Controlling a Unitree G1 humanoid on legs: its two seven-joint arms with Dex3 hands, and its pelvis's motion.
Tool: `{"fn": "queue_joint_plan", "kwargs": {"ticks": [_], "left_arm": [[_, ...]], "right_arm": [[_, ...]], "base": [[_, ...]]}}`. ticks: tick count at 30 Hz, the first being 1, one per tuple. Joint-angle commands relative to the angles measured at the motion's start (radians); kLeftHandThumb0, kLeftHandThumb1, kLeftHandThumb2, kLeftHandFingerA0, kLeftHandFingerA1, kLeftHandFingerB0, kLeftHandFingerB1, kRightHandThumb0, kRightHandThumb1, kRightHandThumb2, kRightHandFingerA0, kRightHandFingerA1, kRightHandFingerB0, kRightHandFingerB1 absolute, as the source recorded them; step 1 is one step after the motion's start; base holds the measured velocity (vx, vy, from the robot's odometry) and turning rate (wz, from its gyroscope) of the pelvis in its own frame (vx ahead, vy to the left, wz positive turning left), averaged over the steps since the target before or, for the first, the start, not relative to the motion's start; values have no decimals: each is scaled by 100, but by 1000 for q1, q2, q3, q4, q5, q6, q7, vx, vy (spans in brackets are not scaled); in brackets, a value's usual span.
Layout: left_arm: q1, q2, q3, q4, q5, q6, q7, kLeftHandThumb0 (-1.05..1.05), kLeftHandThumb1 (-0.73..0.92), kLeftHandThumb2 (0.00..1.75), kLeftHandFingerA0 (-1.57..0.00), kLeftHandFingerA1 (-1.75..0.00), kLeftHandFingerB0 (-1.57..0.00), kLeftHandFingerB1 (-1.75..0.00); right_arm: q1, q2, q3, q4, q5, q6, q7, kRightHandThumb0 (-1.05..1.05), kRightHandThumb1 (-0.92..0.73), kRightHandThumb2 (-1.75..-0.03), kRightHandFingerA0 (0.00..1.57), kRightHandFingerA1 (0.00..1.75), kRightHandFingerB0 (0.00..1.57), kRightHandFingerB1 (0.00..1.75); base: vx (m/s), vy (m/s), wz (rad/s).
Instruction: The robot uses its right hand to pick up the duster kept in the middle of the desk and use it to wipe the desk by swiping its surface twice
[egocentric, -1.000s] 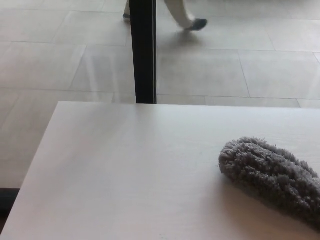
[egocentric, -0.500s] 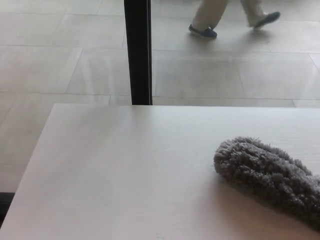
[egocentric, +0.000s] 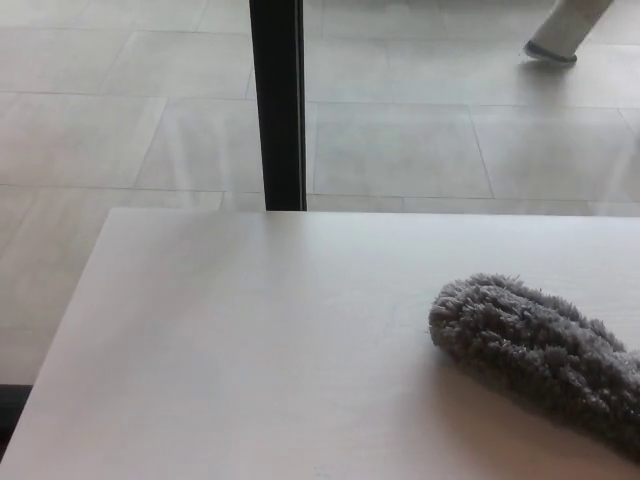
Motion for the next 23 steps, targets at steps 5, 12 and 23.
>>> {"fn": "queue_joint_plan", "kwargs": {"ticks": [5,12,23], "left_arm": [[25,29,12,12,-5,-26,46,-49,76,62,-61,-60,-51,-49],[41,17,24,19,-11,-26,48,-50,74,62,-63,-59,-48,-47],[65,18,17,27,10,-45,98,-58,57,93,-50,-63,-24,-51]], "right_arm": [[-9,162,-143,164,315,-3,126,-92,-90,-66,12,116,0,8],[14,162,-77,175,294,-24,154,-85,-86,-65,24,101,0,11],[87,162,85,220,312,-106,240,-96,-69,-85,22,83,0,7]], "base": [[0,0,0],[0,0,0],[0,0,0]]}}
